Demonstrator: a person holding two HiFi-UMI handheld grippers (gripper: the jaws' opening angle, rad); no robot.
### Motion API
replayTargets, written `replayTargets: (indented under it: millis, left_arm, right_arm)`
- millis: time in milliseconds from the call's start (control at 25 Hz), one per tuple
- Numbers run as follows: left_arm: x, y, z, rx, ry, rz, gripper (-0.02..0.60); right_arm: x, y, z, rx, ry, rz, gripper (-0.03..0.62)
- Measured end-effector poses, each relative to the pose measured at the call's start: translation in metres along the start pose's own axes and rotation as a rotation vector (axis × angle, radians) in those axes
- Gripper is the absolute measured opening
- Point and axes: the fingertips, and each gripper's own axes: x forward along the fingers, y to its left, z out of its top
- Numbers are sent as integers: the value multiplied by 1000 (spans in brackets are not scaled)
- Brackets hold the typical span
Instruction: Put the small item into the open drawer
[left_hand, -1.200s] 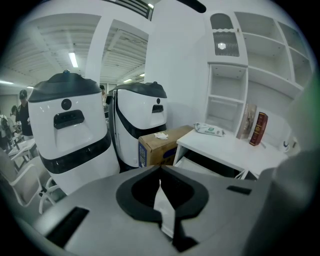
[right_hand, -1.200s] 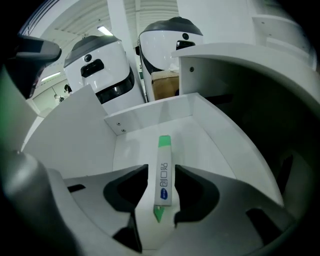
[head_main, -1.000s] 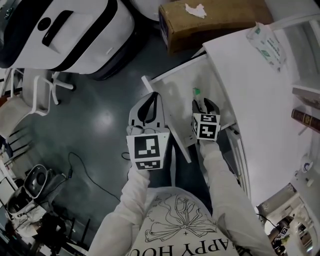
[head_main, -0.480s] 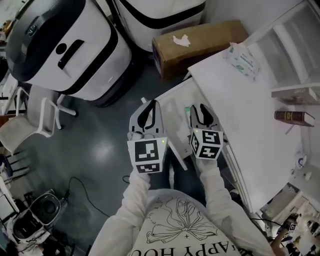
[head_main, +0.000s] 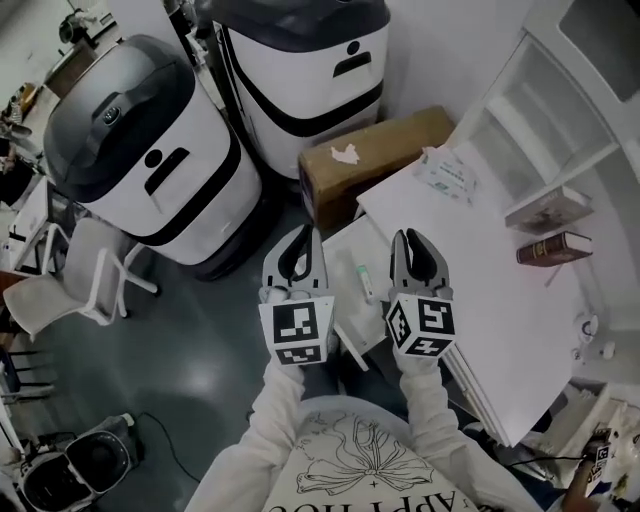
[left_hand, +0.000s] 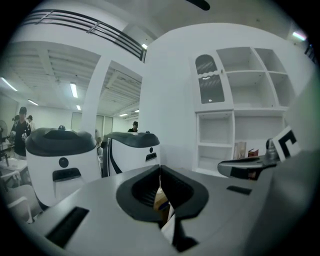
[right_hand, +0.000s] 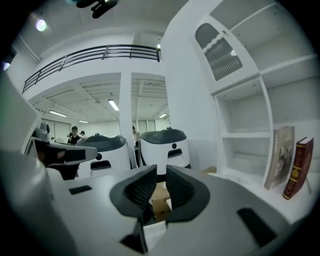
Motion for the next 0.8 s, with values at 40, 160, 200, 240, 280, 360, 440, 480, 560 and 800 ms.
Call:
replayTargets:
  millis: [40,160,200,240,280,360,440,480,560,800]
  left_arm:
    - [-3,-1,8,2,-17,-2,8]
    - [-12,-8,29,6,-60,-10,8]
    - [-15,-10,35,8,-74,-13,8]
    - [-17,-12,41,11,-87,-16,8]
    - [-18,-14,45,15,-100,-18,8]
    - [-21,-18,53,21,-120,-22,8]
    - [-24,-22,59,26,-134,-27,8]
    - [-27,-24,61,28,-140,-28,8]
    - [-31,-25,65,30,-151,-28,8]
    - [-37,-29,73,39,-174,-25,8]
  right_arm:
    - [-5,0,9,-5,-20,-5,54]
    - [-21,-1,31,-8,-65,-16,51]
    - [-26,-1,38,-9,-79,-18,51]
    - [-29,-2,44,-11,-93,-19,49]
    - [-32,-2,49,-15,-107,-22,49]
    - [-37,-4,59,-19,-133,-29,48]
    - [-42,-6,66,-16,-152,-37,43]
    - [-45,-7,68,-16,-158,-40,41]
    - [-48,-7,73,-19,-168,-42,40]
    - [-54,-8,78,-18,-185,-43,37]
